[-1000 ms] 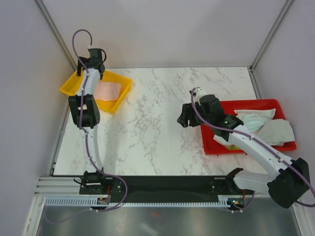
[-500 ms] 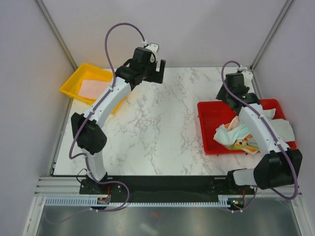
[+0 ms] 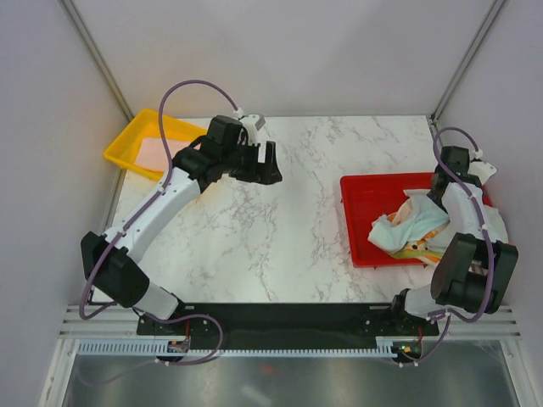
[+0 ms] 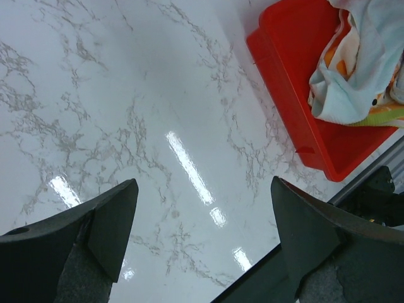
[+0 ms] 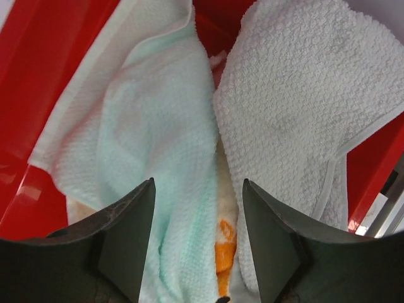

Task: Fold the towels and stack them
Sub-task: Grab crumpled towel

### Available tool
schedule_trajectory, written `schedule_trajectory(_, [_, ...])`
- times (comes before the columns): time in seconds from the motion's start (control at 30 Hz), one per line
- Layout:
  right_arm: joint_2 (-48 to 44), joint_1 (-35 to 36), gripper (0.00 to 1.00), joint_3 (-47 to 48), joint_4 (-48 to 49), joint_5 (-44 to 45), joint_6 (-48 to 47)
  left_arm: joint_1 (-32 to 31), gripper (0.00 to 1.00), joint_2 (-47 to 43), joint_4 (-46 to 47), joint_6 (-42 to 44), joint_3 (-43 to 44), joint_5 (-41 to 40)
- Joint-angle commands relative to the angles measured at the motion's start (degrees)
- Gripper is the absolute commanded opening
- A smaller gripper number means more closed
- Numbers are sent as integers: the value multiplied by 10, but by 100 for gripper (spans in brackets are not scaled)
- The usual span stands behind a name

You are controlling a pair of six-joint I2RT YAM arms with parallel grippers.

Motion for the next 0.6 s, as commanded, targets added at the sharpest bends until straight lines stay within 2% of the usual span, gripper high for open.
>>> schedule_trajectory(0.0, [30, -18, 65, -9, 30, 12, -8, -2, 93, -47, 11, -23, -31, 19])
schedule_trajectory(0.1, [38, -30, 64, -26, 60, 9, -23, -4, 92, -63, 14, -29, -50, 15])
schedule_trajectory(0.4, [59, -44, 59, -27, 70, 22, -30, -19, 89, -45, 26, -39, -53, 19])
schedule_trajectory(0.5, [55, -45, 56, -27, 73, 37, -32, -27, 89, -32, 26, -39, -55, 19])
schedule_trajectory(0.57, [60, -47, 49, -27, 73, 41, -34, -31, 89, -25, 26, -39, -54, 19])
